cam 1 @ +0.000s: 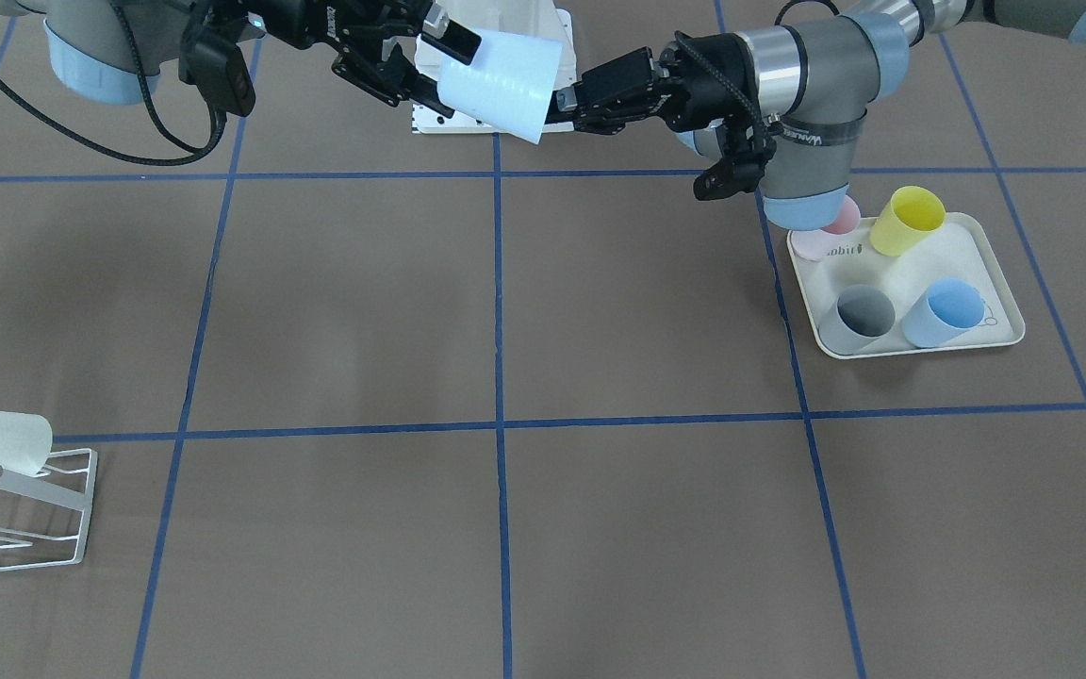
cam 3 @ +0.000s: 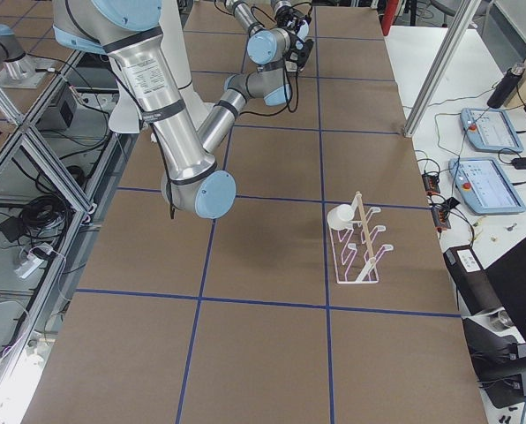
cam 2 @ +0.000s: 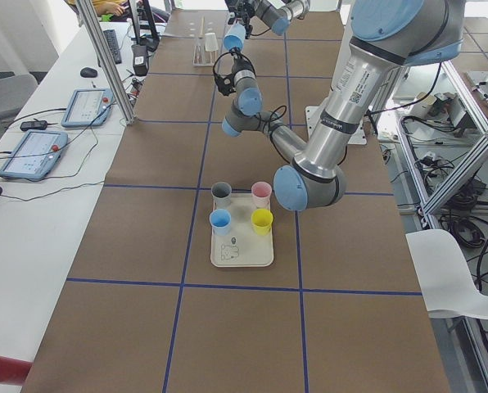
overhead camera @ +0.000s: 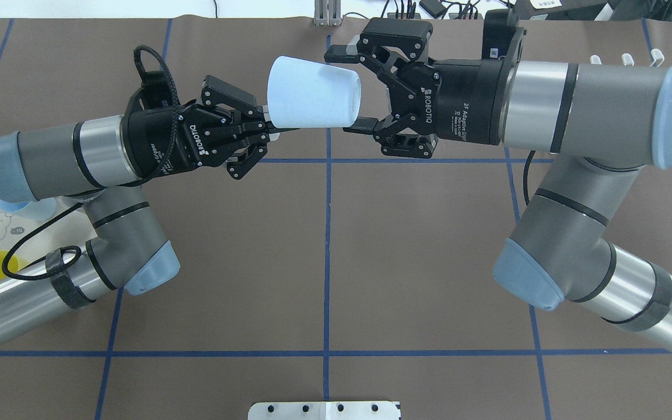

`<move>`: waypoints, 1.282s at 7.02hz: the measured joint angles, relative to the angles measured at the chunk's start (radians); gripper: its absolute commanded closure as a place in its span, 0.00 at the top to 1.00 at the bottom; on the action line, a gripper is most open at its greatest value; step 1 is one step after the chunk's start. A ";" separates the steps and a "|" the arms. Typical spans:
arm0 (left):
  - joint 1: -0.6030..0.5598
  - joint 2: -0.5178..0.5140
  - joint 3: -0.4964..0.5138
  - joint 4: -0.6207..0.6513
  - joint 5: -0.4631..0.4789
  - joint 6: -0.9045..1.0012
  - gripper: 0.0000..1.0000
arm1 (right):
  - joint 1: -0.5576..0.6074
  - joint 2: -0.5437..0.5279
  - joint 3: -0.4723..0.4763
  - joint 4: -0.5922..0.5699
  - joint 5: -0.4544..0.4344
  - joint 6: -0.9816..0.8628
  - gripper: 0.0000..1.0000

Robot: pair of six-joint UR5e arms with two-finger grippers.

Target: Transfer IKEA cup to right arm and place on rack

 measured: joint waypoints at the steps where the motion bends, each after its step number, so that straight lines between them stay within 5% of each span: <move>1: 0.001 -0.004 0.001 0.000 0.000 -0.001 0.00 | 0.000 0.000 0.000 0.002 0.000 0.000 0.83; 8: 0.004 -0.020 0.005 0.022 0.004 -0.001 0.00 | -0.001 -0.009 0.000 0.027 0.002 0.000 0.85; 9: 0.005 -0.021 0.007 0.023 0.003 -0.001 0.00 | -0.001 -0.010 0.000 0.036 0.001 0.002 0.73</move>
